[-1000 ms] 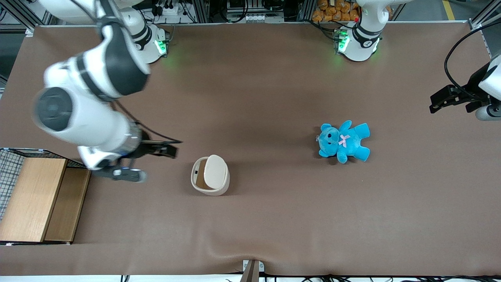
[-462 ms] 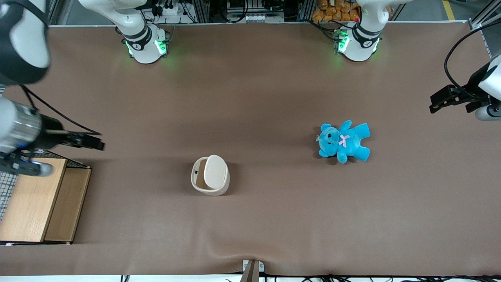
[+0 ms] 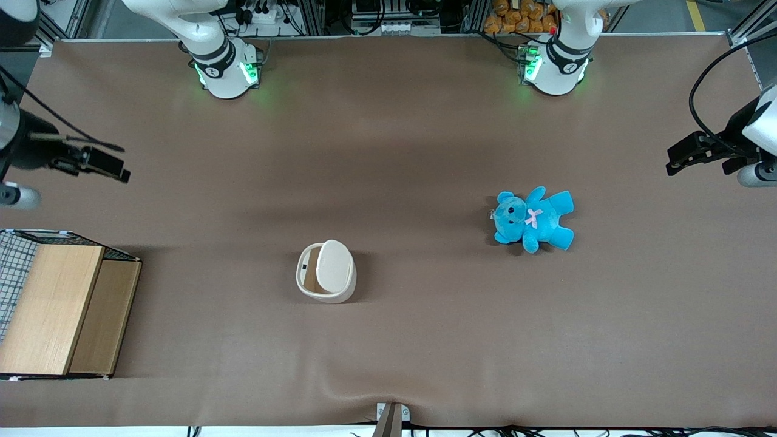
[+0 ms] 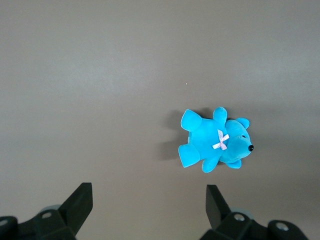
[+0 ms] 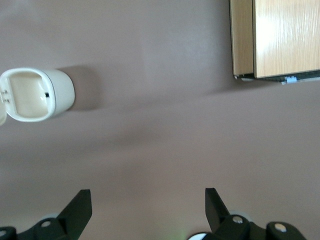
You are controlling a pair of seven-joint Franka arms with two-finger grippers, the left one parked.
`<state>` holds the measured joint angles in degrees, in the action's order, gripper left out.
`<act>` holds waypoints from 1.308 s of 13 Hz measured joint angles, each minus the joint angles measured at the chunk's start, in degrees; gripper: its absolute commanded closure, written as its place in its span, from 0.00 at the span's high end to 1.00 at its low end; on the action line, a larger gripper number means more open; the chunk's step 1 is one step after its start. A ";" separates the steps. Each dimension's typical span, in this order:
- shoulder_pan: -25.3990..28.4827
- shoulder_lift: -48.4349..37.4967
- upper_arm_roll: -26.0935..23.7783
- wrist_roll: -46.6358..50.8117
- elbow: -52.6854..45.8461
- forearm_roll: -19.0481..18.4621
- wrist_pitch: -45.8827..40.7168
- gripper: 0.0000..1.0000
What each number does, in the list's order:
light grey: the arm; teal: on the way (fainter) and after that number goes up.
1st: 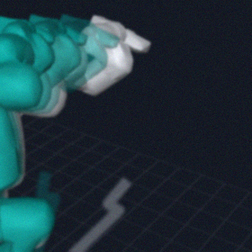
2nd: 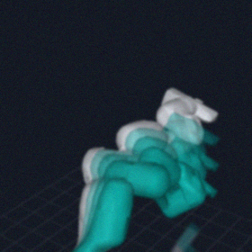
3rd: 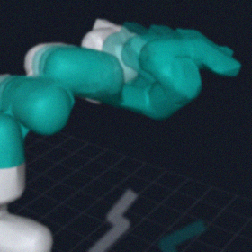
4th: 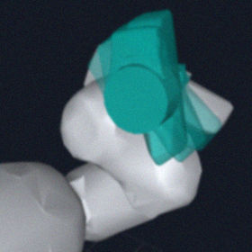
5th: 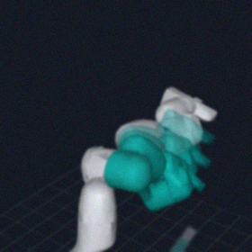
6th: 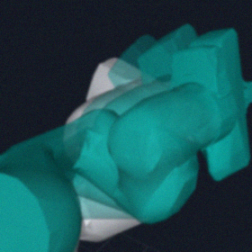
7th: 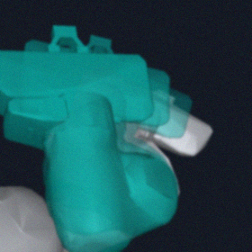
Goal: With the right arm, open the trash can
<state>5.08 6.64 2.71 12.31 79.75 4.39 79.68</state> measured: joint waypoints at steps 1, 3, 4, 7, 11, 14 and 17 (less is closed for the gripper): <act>-0.01 -1.48 0.00 -0.43 2.00 -0.30 0.15 1.00; -0.01 -3.18 -0.04 -1.10 4.32 -1.32 0.53 1.00; -0.09 -3.50 0.00 -2.12 4.87 -1.52 0.67 1.00; -1.35 -3.58 0.05 -5.19 5.58 -1.84 1.28 1.00; -2.68 -3.61 0.08 -6.00 4.69 -2.90 1.61 1.00; -3.22 -3.61 -0.33 -6.33 4.43 -2.90 1.56 1.00; -3.31 -3.62 -0.50 -6.32 4.18 -2.91 1.51 1.00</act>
<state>1.77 3.02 2.21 5.99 83.94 1.47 81.19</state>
